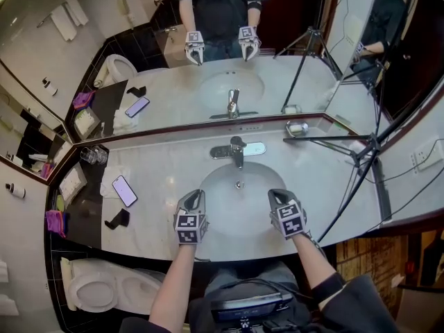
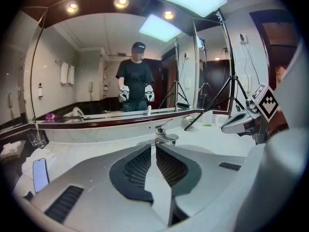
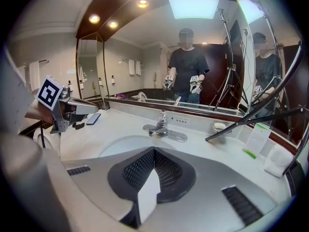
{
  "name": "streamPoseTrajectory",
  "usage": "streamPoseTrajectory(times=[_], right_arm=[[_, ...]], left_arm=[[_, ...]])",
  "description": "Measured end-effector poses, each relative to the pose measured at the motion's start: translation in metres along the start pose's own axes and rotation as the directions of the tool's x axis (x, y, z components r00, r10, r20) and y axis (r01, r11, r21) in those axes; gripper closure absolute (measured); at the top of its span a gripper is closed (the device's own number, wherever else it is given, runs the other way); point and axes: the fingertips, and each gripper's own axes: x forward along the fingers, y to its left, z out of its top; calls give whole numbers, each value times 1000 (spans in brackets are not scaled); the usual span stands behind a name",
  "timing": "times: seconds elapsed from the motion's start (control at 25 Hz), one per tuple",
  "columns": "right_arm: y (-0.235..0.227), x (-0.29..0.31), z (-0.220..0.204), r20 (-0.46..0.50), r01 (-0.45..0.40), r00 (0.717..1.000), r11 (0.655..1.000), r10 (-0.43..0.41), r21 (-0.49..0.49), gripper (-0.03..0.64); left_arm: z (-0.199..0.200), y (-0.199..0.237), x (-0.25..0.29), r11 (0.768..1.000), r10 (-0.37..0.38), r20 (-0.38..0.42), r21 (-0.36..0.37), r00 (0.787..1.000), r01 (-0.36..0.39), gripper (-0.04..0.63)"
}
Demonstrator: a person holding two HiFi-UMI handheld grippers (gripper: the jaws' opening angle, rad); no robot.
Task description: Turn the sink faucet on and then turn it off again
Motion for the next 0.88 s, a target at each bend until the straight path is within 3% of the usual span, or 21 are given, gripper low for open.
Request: streamPoseTrajectory(times=[0.2, 0.52, 0.88], right_arm=[[-8, 12, 5, -5, 1, 1000, 1000, -1, 3, 600], [-18, 33, 15, -15, 0, 1000, 1000, 0, -1, 600], [-26, 58, 15, -20, -9, 1000, 1000, 9, 7, 600]], left_arm=[[30, -19, 36, 992, -59, -13, 111, 998, 60, 536], [56, -45, 108, 953, -148, -27, 265, 989, 150, 468], [66, -78, 176, 840, -200, -102, 495, 975, 224, 425]])
